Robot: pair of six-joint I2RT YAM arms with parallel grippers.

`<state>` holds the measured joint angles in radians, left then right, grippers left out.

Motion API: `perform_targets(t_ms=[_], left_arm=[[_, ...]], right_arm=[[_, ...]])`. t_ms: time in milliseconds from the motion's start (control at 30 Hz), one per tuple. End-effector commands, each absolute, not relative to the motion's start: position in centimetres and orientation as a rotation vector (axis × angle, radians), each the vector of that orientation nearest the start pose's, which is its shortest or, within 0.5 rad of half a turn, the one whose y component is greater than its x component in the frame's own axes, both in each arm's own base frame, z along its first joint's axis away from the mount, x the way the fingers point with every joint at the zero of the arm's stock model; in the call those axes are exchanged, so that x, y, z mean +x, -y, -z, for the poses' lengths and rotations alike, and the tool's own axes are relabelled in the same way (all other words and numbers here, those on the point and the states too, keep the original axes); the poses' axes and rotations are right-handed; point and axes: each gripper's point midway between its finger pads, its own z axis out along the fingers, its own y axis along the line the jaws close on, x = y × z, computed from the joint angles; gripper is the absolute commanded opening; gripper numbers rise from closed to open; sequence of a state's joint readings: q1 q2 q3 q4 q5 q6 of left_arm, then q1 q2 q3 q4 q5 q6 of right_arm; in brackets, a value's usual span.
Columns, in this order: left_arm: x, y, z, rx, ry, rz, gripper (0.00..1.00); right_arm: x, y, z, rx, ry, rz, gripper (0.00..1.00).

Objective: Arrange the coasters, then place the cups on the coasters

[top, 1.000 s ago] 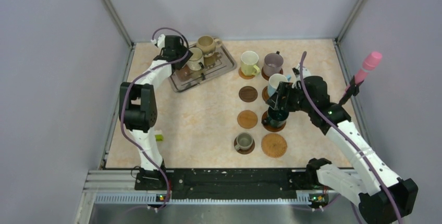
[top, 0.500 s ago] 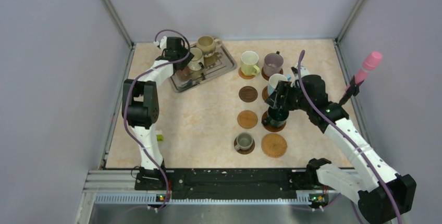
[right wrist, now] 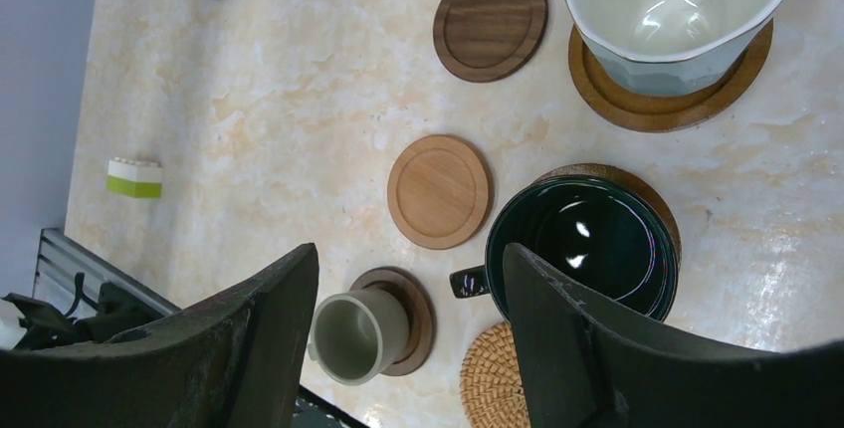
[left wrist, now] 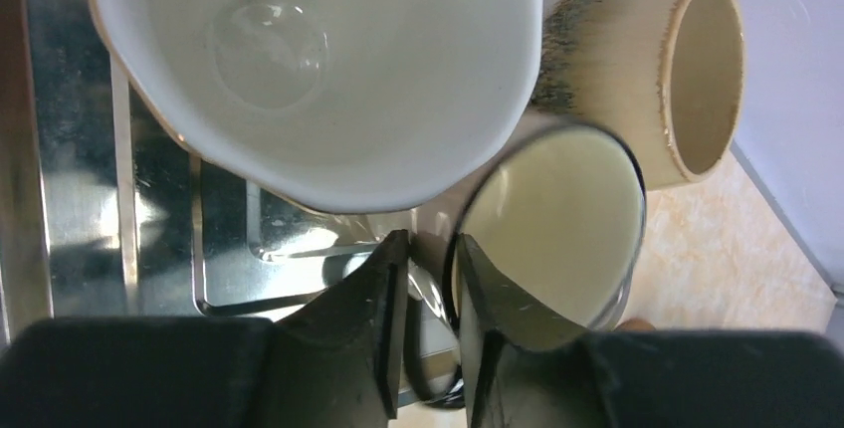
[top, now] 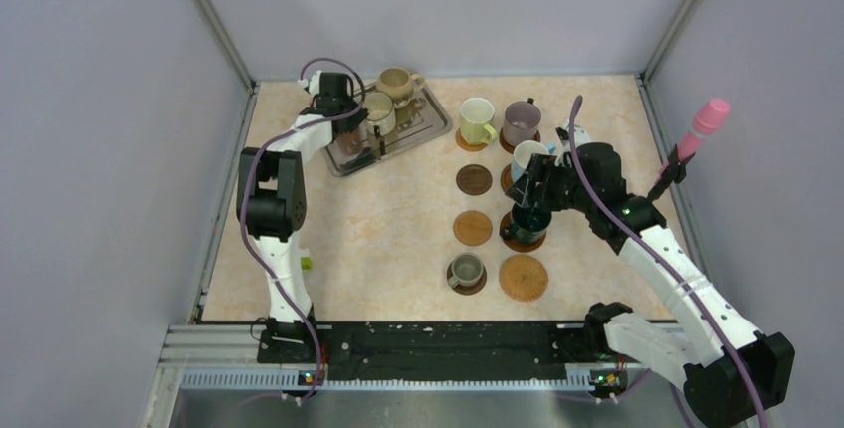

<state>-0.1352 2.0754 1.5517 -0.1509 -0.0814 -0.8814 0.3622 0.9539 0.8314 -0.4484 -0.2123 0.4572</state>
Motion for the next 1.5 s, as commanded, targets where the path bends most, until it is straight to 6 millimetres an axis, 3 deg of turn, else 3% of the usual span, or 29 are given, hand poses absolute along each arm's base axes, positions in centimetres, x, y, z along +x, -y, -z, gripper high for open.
perform_targets(t_ms=[0, 167, 300, 500, 600, 733, 800, 833, 1067, 1233, 1467], left_arm=[[56.7, 9.9, -13.3, -0.770, -2.072, 0.492, 0.24], [55.4, 9.7, -15.4, -0.701, -2.069, 0.463, 0.07], [54.3, 9.6, -17.2, -0.643, -2.064, 0.420, 0.00], [52.5, 9.9, -20.2, -0.517, -2.061, 0.342, 0.00], [51.3, 11.0, -21.6, -0.412, -2.079, 0.311, 0.00], [49.6, 13.7, -23.3, -0.239, -2.083, 0.284, 0.00], [48.6, 16.0, -23.9, -0.123, -2.089, 0.293, 0.00], [48.0, 17.2, -23.9, -0.081, -2.097, 0.301, 0.00], [44.6, 25.6, -23.3, 0.200, -2.139, 0.425, 0.00], [43.8, 29.1, -22.0, 0.310, -2.147, 0.445, 0.00], [43.4, 32.4, -20.6, 0.409, -2.142, 0.441, 0.00]], right_arm=[[26.9, -16.2, -21.0, -0.021, -2.160, -0.730, 0.68], [26.8, -16.4, -21.3, -0.016, -2.154, -0.750, 0.68], [26.6, -16.4, -21.5, -0.014, -2.146, -0.762, 0.68], [26.1, -16.3, -22.0, -0.004, -2.135, -0.771, 0.68], [25.7, -16.0, -21.9, -0.004, -2.138, -0.764, 0.68], [25.2, -15.5, -21.8, -0.007, -2.148, -0.735, 0.75], [24.8, -15.1, -21.9, -0.003, -2.146, -0.720, 0.94], [24.6, -15.0, -22.0, -0.001, -2.146, -0.715, 0.98], [23.6, -14.0, -22.8, 0.011, -2.117, -0.686, 0.99], [23.2, -13.7, -23.4, 0.005, -2.100, -0.676, 0.99], [23.0, -12.9, -24.0, 0.007, -2.085, -0.634, 0.99]])
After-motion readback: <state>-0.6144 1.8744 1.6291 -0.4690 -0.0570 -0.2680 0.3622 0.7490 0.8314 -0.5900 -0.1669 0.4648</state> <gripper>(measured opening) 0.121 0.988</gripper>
